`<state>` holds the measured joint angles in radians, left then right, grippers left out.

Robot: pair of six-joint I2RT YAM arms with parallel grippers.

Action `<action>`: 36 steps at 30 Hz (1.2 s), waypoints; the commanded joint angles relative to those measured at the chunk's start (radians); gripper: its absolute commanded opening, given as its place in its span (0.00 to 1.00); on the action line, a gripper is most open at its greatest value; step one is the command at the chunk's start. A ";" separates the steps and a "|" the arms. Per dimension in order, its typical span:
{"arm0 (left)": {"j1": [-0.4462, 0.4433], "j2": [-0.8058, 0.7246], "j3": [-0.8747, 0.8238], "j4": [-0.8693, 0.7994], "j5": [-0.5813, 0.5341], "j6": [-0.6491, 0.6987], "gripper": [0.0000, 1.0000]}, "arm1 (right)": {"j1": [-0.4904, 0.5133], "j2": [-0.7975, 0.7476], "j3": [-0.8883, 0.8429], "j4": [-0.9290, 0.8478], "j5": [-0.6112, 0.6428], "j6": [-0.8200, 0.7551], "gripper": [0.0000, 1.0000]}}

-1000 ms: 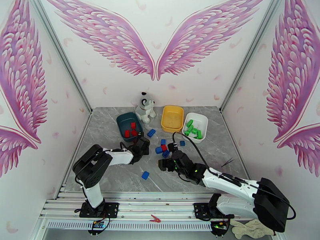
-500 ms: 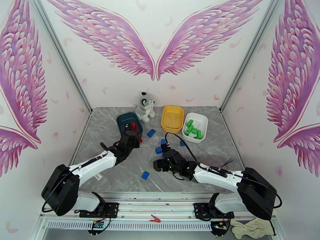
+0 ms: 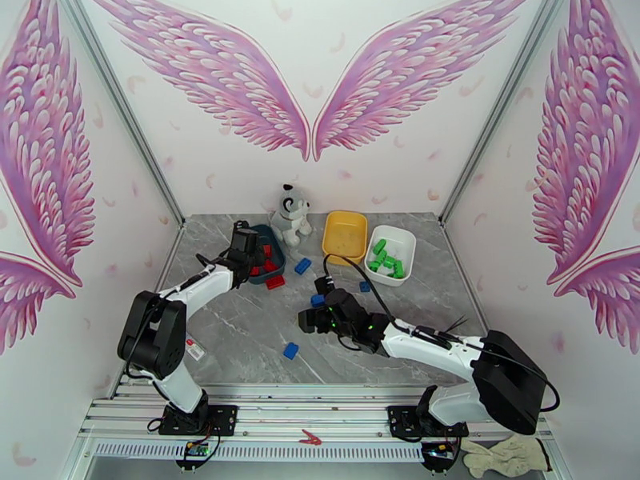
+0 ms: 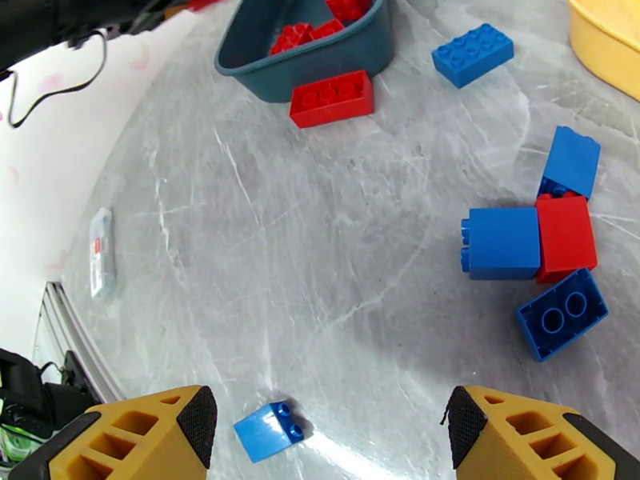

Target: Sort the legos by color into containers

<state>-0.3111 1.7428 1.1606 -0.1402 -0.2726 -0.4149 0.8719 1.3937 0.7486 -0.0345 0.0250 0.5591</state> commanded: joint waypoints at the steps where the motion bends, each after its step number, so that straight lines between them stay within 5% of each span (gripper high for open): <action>1: 0.000 -0.004 0.042 -0.029 0.017 -0.002 0.70 | 0.007 -0.023 0.025 -0.055 0.040 -0.029 0.83; 4: -0.015 -0.056 0.013 -0.020 0.006 -0.001 0.81 | 0.005 -0.038 0.018 -0.066 0.054 -0.030 0.83; 21: -0.282 -0.455 -0.380 0.029 -0.141 -0.080 0.99 | -0.010 -0.162 -0.062 -0.098 0.102 -0.037 0.88; 28: -0.334 -0.365 -0.540 0.194 -0.181 -0.190 0.99 | -0.011 -0.206 -0.104 -0.089 0.103 -0.029 0.90; 36: -0.386 -0.132 -0.490 0.298 -0.218 -0.251 0.95 | -0.010 -0.223 -0.124 -0.082 0.105 -0.025 0.91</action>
<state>-0.6842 1.5597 0.6342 0.0849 -0.4564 -0.6247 0.8684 1.1965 0.6434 -0.1165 0.1059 0.5297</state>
